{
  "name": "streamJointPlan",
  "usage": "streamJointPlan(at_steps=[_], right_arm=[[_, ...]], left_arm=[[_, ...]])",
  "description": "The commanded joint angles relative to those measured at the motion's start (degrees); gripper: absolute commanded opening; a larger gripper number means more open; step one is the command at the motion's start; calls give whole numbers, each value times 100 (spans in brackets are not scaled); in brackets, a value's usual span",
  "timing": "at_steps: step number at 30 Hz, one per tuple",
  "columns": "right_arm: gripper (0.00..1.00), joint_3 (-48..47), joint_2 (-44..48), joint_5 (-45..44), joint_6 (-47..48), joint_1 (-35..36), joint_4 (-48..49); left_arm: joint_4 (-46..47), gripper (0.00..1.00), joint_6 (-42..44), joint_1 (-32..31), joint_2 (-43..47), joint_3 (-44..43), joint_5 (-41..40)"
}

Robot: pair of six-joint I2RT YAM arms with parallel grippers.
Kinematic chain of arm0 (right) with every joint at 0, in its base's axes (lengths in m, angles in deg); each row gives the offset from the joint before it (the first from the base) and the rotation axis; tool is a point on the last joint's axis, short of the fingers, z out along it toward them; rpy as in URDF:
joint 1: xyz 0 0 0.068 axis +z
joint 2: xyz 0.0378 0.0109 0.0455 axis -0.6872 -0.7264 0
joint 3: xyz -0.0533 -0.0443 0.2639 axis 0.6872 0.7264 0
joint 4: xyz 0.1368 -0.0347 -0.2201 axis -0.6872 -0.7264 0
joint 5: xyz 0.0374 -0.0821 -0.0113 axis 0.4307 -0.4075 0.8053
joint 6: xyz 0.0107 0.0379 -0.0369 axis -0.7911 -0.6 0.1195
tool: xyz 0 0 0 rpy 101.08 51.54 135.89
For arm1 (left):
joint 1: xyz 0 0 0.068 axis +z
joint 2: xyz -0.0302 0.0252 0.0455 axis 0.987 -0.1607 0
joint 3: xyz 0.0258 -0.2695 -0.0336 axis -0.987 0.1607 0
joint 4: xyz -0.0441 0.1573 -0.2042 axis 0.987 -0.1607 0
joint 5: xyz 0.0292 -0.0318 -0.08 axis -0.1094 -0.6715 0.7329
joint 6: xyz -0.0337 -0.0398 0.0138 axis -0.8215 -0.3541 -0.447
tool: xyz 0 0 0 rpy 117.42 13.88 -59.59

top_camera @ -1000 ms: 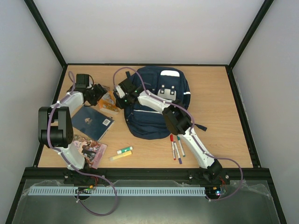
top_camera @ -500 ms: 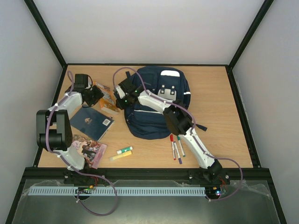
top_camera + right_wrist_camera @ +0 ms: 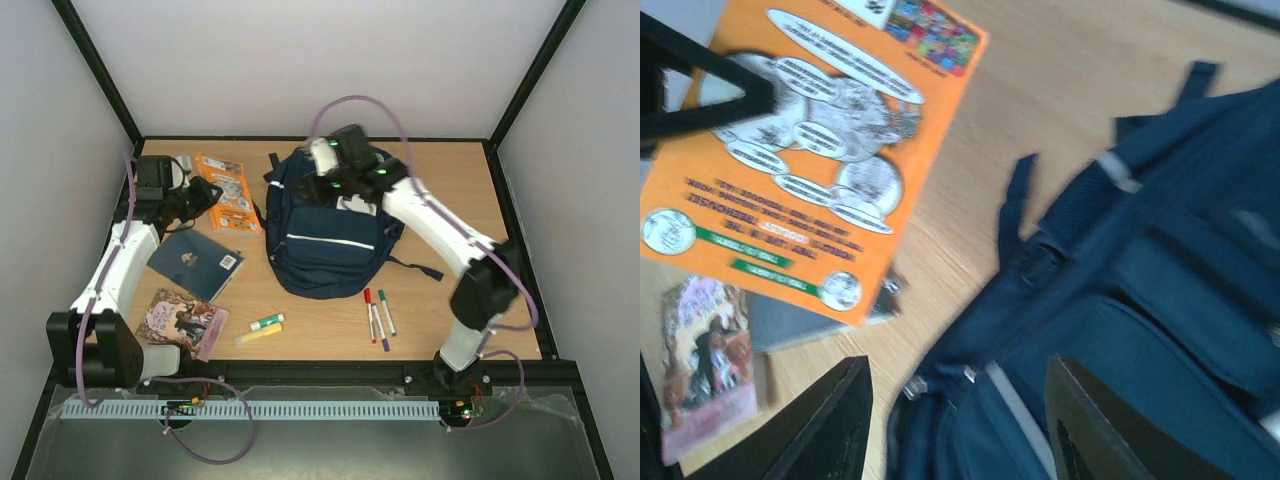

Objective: Pack the student bag
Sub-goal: Pick up the book from the center of the board.

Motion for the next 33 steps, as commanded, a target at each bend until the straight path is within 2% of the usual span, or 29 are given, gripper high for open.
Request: streamJointPlan(at_steps=[1, 6, 9, 10, 14, 17, 21, 27, 33], right_arm=[[56, 1407, 1418, 78, 161, -673, 7], [82, 2828, 3030, -22, 62, -1479, 364], [98, 3539, 3883, -28, 139, -1649, 427], [100, 3797, 4150, 86, 158, -1678, 525], [99, 4608, 4950, 850, 39, -1876, 907], [100, 4622, 4977, 1561, -94, -2155, 867], [99, 4648, 4965, 2063, 11, -2186, 909], [99, 4706, 4717, 2994, 94, -2186, 1136], [99, 4318, 3919, 3931, 167, -2183, 1102]], left_arm=[[135, 12, 314, -417, 831, 110, 856], [634, 12, 321, -1064, 1579, 373, 1070], [1380, 11, 80, -1397, 2066, 757, 1185], [1695, 11, -15, -1509, 2212, 902, 1195], [2800, 8, -194, -1901, 2610, 1450, 1149], [3251, 6, -289, -2128, 2633, 1680, 1047], [4015, 3, -454, -2470, 2488, 1957, 968], [4902, 2, -521, -2899, 2254, 2111, 639], [5578, 2, -818, -3102, 1888, 2055, 539]])
